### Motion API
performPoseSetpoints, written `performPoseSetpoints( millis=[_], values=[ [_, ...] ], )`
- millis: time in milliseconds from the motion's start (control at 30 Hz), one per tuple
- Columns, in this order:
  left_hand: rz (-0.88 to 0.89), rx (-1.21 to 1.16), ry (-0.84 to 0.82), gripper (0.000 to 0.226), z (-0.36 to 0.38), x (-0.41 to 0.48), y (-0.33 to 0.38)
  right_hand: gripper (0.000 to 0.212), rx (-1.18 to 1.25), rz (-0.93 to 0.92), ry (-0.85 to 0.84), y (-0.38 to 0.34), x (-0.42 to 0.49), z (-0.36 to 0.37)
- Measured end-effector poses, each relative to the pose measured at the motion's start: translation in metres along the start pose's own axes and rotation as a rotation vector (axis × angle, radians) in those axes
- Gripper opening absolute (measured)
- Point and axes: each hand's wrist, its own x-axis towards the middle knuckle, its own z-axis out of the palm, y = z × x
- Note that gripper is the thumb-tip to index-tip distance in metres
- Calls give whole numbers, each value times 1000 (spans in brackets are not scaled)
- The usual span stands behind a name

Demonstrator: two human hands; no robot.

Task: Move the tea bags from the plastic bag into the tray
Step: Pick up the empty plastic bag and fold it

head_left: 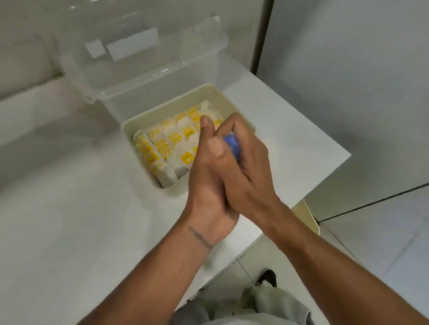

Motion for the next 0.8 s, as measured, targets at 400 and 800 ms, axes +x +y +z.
performPoseSetpoints(
  millis=[400,800],
  values=[
    [-34,579,-41,49,171,49,-213,30,222,599,465,118,-64,-236],
    [598,1542,-710,26,116,139,-506,40,461,1409,731,368,-165,-327]
  ],
)
